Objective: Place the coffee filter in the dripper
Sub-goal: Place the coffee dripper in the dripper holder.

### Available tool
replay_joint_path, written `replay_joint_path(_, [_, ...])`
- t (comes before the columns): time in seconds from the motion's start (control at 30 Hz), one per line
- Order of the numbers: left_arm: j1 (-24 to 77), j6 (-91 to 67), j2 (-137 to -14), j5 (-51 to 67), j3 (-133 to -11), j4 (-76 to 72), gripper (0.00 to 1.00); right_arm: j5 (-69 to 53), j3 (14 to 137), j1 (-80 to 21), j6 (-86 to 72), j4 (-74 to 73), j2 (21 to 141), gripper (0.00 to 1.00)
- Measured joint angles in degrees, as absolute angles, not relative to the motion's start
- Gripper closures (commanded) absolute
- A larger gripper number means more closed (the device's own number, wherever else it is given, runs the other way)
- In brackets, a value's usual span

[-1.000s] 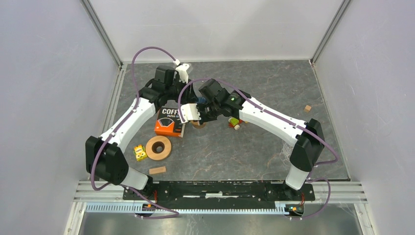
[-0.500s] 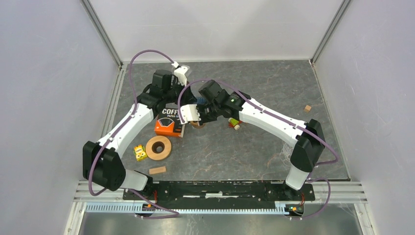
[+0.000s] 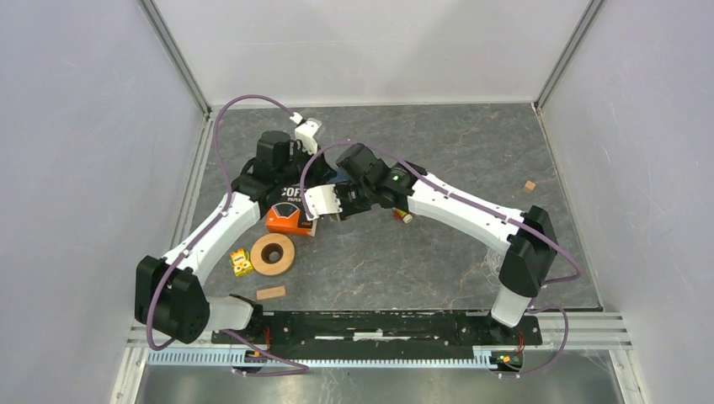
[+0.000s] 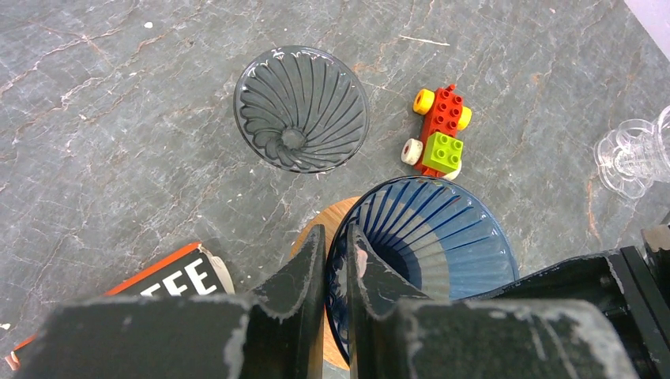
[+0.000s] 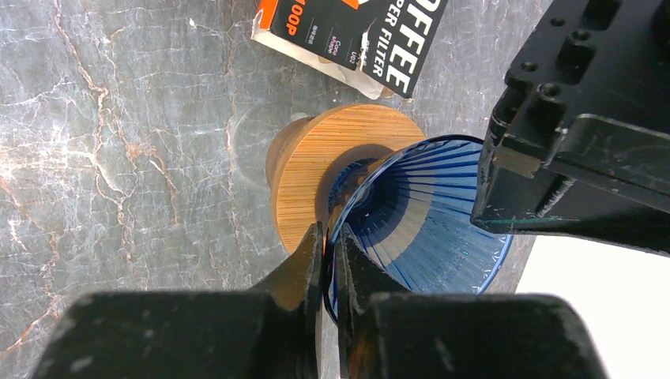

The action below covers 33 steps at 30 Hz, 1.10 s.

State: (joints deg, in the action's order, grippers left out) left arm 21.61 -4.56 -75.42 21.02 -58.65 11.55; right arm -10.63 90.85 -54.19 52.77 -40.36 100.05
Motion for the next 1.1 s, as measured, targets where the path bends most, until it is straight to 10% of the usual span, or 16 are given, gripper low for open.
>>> replay_joint_path(1.1, [21.0, -3.4, -72.4, 20.6, -51.4, 3.3, 0.98, -8.9, 92.8, -54.8, 52.7, -41.6, 102.1, 0.9])
